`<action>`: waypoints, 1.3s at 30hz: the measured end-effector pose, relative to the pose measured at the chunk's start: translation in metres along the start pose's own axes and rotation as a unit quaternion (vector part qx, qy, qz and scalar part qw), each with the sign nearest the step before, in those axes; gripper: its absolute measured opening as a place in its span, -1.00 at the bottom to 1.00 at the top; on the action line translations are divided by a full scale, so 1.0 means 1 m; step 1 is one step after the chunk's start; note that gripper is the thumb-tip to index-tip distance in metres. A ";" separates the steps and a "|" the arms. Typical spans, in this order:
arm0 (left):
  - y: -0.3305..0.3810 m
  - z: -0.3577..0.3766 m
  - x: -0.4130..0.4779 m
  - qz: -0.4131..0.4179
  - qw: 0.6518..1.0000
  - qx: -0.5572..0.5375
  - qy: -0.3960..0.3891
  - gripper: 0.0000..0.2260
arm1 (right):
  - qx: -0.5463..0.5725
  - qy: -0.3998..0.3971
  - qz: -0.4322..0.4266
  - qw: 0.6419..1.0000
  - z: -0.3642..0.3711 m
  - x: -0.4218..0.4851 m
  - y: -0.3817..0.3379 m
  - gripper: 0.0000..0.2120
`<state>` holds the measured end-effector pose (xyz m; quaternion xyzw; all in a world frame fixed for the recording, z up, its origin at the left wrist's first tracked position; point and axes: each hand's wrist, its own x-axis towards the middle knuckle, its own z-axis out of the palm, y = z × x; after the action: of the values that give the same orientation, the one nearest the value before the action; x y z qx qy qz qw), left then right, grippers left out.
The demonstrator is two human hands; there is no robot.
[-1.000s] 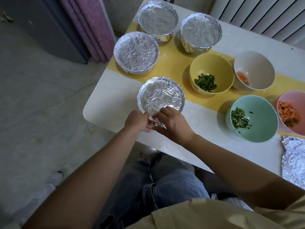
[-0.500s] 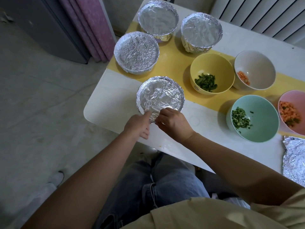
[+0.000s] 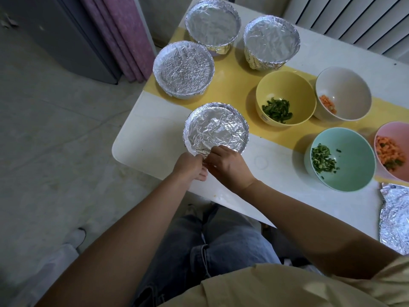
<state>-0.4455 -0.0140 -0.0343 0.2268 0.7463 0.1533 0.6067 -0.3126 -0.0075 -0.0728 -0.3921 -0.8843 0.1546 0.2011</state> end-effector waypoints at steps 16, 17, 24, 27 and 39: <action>0.006 -0.023 0.005 0.037 0.999 0.022 -0.010 -0.66 | -0.004 -0.012 -0.030 0.999 -0.014 -0.009 0.013 -0.88; 0.004 -0.022 0.005 0.041 0.999 0.006 0.007 -0.67 | -0.011 -0.007 -0.031 0.999 -0.012 -0.007 0.013 -0.85; -0.013 0.006 0.005 0.015 0.995 -0.077 0.063 -0.77 | -0.021 -0.017 -0.034 0.999 -0.006 0.001 0.005 -0.85; -0.014 0.009 0.008 0.020 0.997 -0.038 0.070 -0.71 | -0.017 -0.014 -0.024 0.999 -0.004 0.000 0.002 -0.86; -0.006 0.005 0.007 0.000 1.000 -0.014 0.005 -0.70 | -0.004 -0.015 -0.003 1.000 -0.002 0.001 0.000 -0.86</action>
<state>-0.4427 -0.0158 -0.0447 0.2176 0.7473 0.1650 0.6057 -0.3124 -0.0065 -0.0706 -0.3883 -0.8889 0.1562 0.1863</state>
